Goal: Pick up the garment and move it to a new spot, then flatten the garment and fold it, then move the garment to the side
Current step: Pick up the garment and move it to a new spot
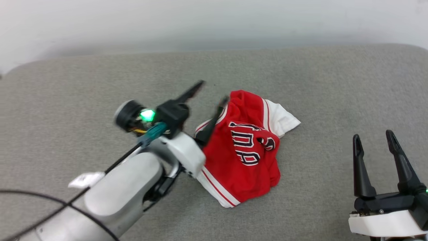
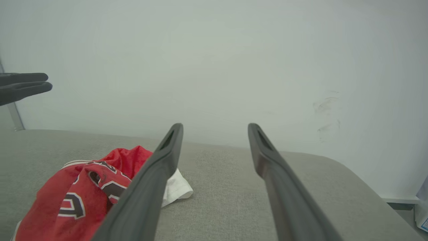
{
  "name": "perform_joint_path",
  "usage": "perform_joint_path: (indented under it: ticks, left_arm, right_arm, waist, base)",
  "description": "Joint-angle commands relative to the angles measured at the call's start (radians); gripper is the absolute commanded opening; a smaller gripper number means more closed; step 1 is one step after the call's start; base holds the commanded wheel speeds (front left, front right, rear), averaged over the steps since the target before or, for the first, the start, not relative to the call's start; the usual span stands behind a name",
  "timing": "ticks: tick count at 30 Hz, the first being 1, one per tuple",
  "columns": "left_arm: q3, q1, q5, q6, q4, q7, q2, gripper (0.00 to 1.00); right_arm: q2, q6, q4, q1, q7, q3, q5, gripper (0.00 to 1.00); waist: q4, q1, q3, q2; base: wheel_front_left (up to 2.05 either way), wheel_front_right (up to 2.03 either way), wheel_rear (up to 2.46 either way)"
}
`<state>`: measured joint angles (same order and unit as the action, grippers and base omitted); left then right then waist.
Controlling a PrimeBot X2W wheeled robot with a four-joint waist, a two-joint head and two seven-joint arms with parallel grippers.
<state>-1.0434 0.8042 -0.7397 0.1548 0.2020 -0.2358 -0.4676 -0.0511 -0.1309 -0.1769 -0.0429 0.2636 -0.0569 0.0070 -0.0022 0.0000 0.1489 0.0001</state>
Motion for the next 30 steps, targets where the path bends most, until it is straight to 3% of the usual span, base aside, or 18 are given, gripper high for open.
perform_joint_path:
  ticks: [1, 5, 8, 14, 20, 30]
  left_arm:
    - [0.020, -0.029, 0.023, 0.038, 0.005, -0.015, -0.012, 1.00]
    - [0.122, -0.119, 0.090, 0.163, -0.031, -0.030, -0.015, 1.00]
    - [0.234, -0.230, 0.158, 0.233, -0.088, -0.029, -0.018, 1.00]
    - [0.436, -0.441, 0.287, 0.309, -0.172, -0.030, 0.008, 1.00]
    - [0.588, -0.616, 0.382, 0.304, -0.213, -0.030, 0.072, 1.00]
    - [0.769, -0.787, 0.513, 0.178, -0.225, -0.030, 0.200, 1.00]
  right_arm:
    - [0.002, 0.000, 0.003, -0.007, 0.002, -0.001, -0.006, 1.00]
    - [0.002, 0.000, 0.005, -0.026, 0.002, 0.000, -0.002, 1.00]
    - [0.001, 0.000, 0.007, -0.031, 0.002, 0.003, -0.002, 1.00]
    - [0.001, 0.000, 0.014, -0.043, 0.002, -0.003, 0.006, 1.00]
    - [0.001, 0.000, 0.030, -0.054, 0.002, -0.005, 0.021, 1.00]
    - [0.001, 0.000, 0.058, -0.078, 0.002, -0.009, 0.047, 1.00]
  waist:
    - [0.019, 0.0000, -0.018, -0.0001]
    - [0.036, 0.0000, -0.034, -0.0001]
    - [0.043, 0.0000, -0.042, -0.0001]
    - [0.050, 0.0000, -0.055, -0.0001]
    - [0.047, 0.0000, -0.068, -0.0001]
    - [0.037, 0.0000, -0.100, -0.0001]
  base:
    - [0.00, 0.00, 0.00]
    - [0.00, 0.00, 0.00]
    - [0.00, 0.00, 0.00]
    - [0.00, 0.00, 0.00]
    - [0.00, 0.00, 0.00]
    - [0.00, 0.00, 0.00]
